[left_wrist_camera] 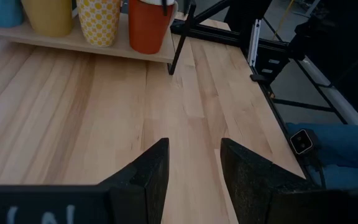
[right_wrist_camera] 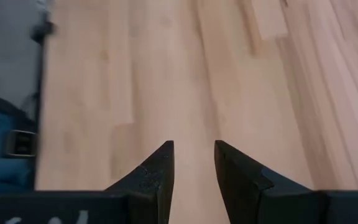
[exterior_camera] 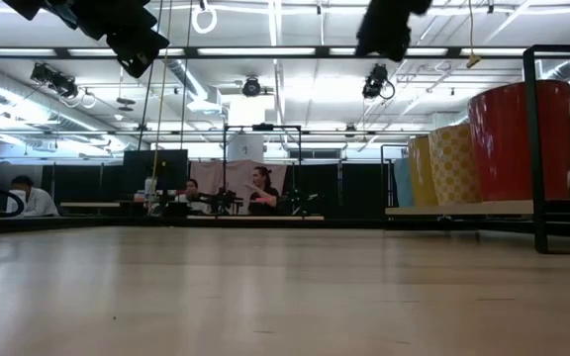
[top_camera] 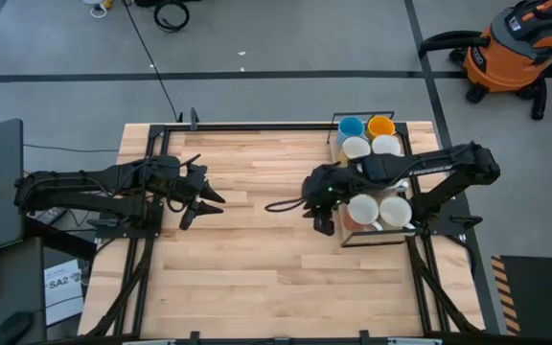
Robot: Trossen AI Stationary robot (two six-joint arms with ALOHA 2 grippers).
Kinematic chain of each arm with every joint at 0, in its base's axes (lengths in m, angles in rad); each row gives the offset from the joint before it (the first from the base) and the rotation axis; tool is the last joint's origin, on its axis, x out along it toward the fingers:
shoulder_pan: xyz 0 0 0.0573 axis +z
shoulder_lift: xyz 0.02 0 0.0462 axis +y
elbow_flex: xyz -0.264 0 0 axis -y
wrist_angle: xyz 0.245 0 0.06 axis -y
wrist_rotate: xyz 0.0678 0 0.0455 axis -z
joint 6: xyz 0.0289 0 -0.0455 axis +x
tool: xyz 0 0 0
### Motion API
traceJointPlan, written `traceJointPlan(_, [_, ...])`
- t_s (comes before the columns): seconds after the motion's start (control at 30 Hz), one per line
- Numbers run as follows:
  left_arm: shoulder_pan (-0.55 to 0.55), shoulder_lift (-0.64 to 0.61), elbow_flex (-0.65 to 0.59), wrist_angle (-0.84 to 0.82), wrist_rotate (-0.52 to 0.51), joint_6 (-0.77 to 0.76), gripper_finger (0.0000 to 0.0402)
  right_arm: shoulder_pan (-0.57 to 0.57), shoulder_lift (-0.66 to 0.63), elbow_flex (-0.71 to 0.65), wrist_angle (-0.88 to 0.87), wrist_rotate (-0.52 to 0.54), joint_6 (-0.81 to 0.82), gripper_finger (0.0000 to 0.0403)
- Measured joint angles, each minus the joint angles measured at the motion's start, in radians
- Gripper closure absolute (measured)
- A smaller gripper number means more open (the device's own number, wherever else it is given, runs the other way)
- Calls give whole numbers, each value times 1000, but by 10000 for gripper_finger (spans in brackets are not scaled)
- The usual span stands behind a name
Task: Place coffee mugs
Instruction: Return to Home Position
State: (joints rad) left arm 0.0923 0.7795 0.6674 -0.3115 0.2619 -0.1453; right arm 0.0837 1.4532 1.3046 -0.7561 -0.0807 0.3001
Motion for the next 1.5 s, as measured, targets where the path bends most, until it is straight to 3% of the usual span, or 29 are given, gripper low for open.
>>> traceJointPlan(0.17, [0,0,0,0,0,3,251,-14,0,134,-74,-78,-77,282])
traceJointPlan(0.3, [0,0,0,0,0,3,251,-32,-1,275,-242,-101,-175,282])
traceJointPlan(0.47, [0,0,0,0,0,2,251,-40,-17,426,-435,-20,-205,282])
traceJointPlan(0.6, [0,0,0,1,0,1,251,-39,-106,425,-431,33,-292,282])
traceJointPlan(0.8, [0,0,0,1,0,-1,251,-58,-318,286,-372,37,-322,282])
traceJointPlan(1.2, [0,0,0,2,-52,0,251,-107,-815,-273,30,39,-242,282])
traceJointPlan(1.5, [0,0,0,1,-52,0,251,-107,-1060,-554,223,39,-166,282])
